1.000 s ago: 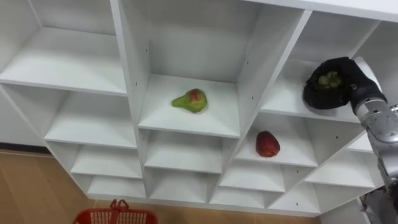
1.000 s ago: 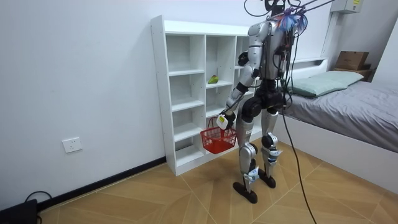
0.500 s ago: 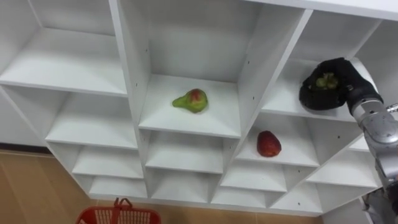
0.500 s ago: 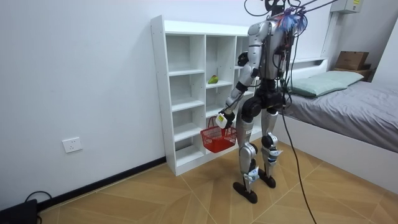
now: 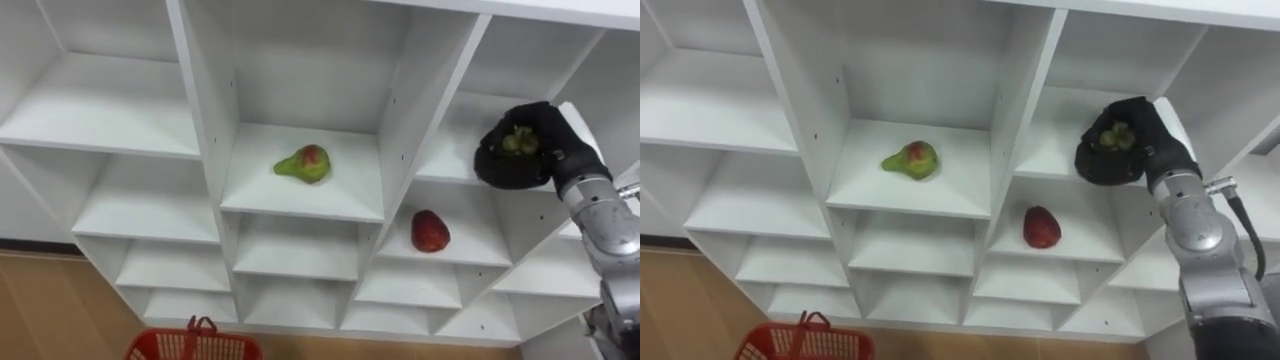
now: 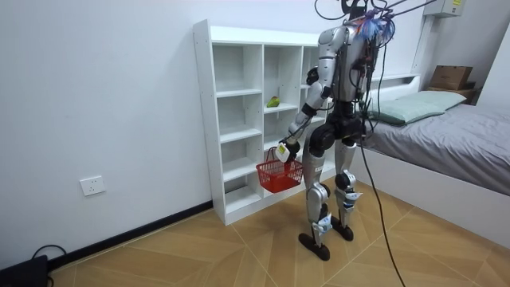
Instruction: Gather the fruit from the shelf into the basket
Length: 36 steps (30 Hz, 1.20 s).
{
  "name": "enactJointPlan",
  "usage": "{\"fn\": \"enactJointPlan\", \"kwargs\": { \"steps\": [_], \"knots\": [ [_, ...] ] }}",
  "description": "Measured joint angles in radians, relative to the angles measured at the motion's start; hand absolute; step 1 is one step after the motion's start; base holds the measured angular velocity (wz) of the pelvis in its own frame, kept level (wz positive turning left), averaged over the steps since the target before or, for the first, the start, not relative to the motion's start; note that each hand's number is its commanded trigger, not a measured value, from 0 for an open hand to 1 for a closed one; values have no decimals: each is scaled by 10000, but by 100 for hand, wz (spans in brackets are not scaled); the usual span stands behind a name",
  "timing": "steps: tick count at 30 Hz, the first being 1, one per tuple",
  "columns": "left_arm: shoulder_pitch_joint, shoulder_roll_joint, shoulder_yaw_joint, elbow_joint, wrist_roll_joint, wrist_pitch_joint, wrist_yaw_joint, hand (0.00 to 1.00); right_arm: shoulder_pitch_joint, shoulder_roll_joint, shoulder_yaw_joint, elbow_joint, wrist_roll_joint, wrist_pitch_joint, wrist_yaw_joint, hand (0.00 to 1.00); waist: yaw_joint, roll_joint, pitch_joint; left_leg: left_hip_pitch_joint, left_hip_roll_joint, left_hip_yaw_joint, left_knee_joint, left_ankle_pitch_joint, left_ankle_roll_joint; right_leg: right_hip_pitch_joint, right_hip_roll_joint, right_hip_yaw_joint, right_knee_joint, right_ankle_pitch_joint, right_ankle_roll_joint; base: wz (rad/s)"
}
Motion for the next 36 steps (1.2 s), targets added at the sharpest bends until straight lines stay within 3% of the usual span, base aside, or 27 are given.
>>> {"fn": "enactJointPlan", "kwargs": {
  "steps": [6,10,12,16,19,24,29,36],
  "knots": [
    [-39,-123,-181,216,-2,-207,274,100,781,242,43,-1082,96,-138,-1,100,-96,87,15,49,-4,20,-107,5,-5,-24,15,101,-20,-2,3,-4],
    [-13,-238,-181,195,3,-288,377,100,1783,602,33,-2464,-12,-144,167,100,-133,73,8,48,-7,97,-142,7,-7,-87,35,263,-39,-4,4,-10],
    [-31,-237,-182,155,8,-320,345,100,2149,761,172,-2894,-2,-251,454,100,-184,67,4,15,-7,151,-139,8,-6,-161,36,317,-26,-4,4,-10],
    [-68,-240,-186,-61,9,-406,129,100,2817,927,1088,-3212,-111,24,1189,100,-331,98,7,-61,-10,296,-134,8,-4,-339,38,474,39,1,9,-11],
    [-199,-308,-194,-96,-2,-521,-29,100,2882,966,1324,-3645,-126,196,1581,100,-335,291,106,-249,-14,399,-128,31,32,-652,39,659,182,29,22,-16],
    [-178,-349,-200,-76,0,-575,-74,100,2937,1014,1346,-4477,-134,211,1886,100,-306,290,87,-279,-3,566,-141,40,41,-786,57,847,205,39,21,-11],
    [-227,-375,-324,-83,2,-575,-57,100,3204,1319,1875,-4757,-136,230,2446,100,-344,198,60,-326,-6,634,-158,40,42,-884,49,877,233,49,33,-3],
    [-230,-383,-594,-263,-10,-579,-74,100,3322,1329,2013,-4757,-160,250,2799,100,-305,263,83,-544,3,733,-117,46,52,-1191,50,950,381,87,21,-4]
  ]
}}
